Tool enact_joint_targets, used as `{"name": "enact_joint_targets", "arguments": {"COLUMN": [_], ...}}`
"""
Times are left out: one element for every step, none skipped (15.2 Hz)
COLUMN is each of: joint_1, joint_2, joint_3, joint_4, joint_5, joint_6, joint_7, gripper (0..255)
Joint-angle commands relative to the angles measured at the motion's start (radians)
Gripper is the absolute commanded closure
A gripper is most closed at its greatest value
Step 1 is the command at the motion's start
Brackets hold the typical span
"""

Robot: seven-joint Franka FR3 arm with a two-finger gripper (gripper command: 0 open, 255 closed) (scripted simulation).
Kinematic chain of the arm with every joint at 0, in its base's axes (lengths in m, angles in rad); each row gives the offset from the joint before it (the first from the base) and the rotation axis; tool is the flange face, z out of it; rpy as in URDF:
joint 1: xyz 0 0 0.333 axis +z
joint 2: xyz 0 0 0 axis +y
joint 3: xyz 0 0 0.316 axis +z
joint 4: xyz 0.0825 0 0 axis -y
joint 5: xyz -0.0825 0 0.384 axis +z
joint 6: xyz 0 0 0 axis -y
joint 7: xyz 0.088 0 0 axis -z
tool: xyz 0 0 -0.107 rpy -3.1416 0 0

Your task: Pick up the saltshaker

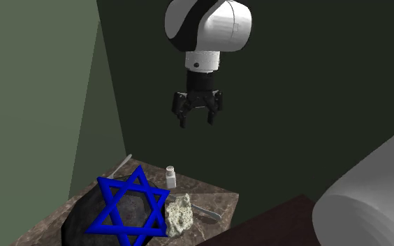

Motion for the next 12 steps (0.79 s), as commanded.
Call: {"name": "enact_joint_targets", "arguments": {"joint_1": [0.002,0.003,0.004,0.005,0.006,0.007,0.009,0.012,0.014,0.018,0.022,0.026], "joint_2": [0.07,0.107,0.144,0.182,0.221,0.26,0.299,0.339,0.378,0.418,0.458,0.498], "joint_3": [0.013,0.019,0.025,0.03,0.035,0.039,0.042,0.045,0.046,0.046,0.046,0.044], "joint_4": [0.013,0.02,0.029,0.039,0.051,0.064,0.078,0.094,0.111,0.129,0.149,0.17], "joint_5": [-0.008,-0.013,-0.02,-0.027,-0.036,-0.045,-0.056,-0.068,-0.08,-0.093,-0.107,-0.121], "joint_6": [0.06,0.091,0.12,0.148,0.175,0.201,0.226,0.25,0.272,0.294,0.313,0.332], "joint_7": [0.016,0.025,0.034,0.045,0.055,0.067,0.079,0.091,0.104,0.118,0.131,0.145], "gripper": [0,0,0,0,0,0,0,0,0,0,0,0]}}
